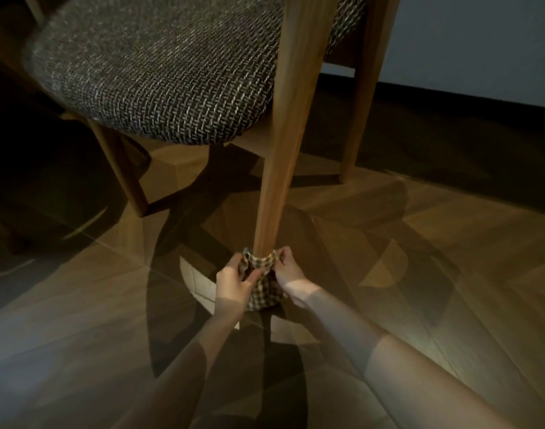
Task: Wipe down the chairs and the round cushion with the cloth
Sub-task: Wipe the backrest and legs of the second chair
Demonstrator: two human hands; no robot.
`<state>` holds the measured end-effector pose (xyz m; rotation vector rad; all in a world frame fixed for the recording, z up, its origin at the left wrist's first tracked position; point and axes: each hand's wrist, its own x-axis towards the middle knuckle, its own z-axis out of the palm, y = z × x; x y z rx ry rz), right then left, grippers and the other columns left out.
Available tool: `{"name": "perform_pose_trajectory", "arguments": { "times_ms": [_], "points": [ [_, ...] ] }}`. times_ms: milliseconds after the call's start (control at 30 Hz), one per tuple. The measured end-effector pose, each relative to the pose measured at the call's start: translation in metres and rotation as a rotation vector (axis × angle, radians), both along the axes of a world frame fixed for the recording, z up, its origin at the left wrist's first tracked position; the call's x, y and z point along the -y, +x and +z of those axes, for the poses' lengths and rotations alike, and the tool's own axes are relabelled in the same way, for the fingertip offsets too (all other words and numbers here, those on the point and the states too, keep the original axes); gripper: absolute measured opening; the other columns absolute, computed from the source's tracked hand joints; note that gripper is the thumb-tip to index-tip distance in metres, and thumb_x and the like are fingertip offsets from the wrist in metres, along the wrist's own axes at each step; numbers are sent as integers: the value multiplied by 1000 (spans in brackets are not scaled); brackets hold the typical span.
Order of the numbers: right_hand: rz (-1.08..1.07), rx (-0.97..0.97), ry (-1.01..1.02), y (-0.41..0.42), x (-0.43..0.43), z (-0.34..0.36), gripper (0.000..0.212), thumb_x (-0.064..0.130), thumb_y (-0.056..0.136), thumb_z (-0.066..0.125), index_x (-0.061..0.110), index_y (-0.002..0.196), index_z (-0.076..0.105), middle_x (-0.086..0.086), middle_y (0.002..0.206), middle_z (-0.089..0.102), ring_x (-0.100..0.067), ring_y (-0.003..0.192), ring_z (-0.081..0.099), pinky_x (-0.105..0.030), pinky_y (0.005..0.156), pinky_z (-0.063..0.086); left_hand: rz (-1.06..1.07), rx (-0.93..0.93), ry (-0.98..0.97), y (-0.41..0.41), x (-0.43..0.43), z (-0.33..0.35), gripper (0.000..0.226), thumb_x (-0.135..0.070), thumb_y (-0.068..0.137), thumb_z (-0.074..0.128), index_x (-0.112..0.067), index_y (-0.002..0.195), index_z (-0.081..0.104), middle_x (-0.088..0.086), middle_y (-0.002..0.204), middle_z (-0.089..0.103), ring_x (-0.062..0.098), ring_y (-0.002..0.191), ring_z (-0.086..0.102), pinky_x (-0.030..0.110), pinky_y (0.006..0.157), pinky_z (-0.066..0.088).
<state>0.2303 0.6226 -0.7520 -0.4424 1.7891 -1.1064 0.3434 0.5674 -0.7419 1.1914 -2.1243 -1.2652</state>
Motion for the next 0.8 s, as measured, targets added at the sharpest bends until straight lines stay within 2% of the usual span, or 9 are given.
{"name": "perform_pose_trajectory", "arguments": {
  "times_ms": [100,200,267,333,467,533,633,700,800],
  "points": [
    [-66,-33,-21,-1,2,8,9,17,101,36,14,102,44,-11,110,58,-28,107,55,-45,98,44,-21,12,38,0,0,10,34,-16,86,67,-13,118,57,-5,105,64,15,107,61,23,89,50],
    [-121,-96,-131,-14,-1,31,18,15,99,42,25,84,47,-2,97,59,-25,103,57,-45,93,50,-2,-70,44,-5,-1,38,35,-16,84,69,-11,117,59,0,108,67,16,107,62,39,95,51],
    [-170,-136,-246,-25,-4,57,21,17,97,48,29,80,50,0,94,60,-21,97,61,-36,80,57,23,-149,19,-12,-3,66,36,-17,82,71,-9,115,61,0,107,68,15,104,64,40,93,52],
    [-247,-188,-399,-36,-6,90,20,23,94,53,31,76,55,3,88,62,-14,87,64,-26,66,57,19,-269,-43,-24,-3,102,37,-19,81,71,-8,115,63,2,106,70,12,101,66,38,89,55],
    [-320,-284,-646,-50,-10,146,15,31,87,54,37,75,61,11,80,67,-10,83,67,-22,61,53,18,-434,-180,-45,0,157,32,-22,82,73,-9,110,65,1,102,71,10,96,68,33,83,56],
    [-293,-294,-666,-52,-10,154,19,29,91,51,37,76,59,10,81,67,-11,87,67,-25,65,55,7,-446,-141,-46,0,162,35,-21,81,74,-6,112,65,1,104,71,9,98,67,32,85,56],
    [-223,-300,-570,-48,-10,137,23,27,96,48,35,75,55,3,85,65,-19,89,65,-45,79,57,-33,-422,-83,-43,0,153,34,-18,83,71,-10,115,63,-4,105,69,4,101,65,20,87,52],
    [-192,-246,-485,-42,-7,117,25,24,98,45,32,76,52,-4,88,64,-25,90,64,-53,83,53,-48,-418,-66,-41,-1,142,29,-15,84,69,-16,112,63,-10,101,69,-1,98,64,14,84,50],
    [-157,-204,-348,-35,-3,88,20,24,100,42,28,81,48,-10,95,63,-30,93,62,-55,87,50,-54,-375,-40,-31,-2,110,27,-13,85,68,-18,111,63,-11,101,69,0,98,65,18,85,52]
  ]
}}
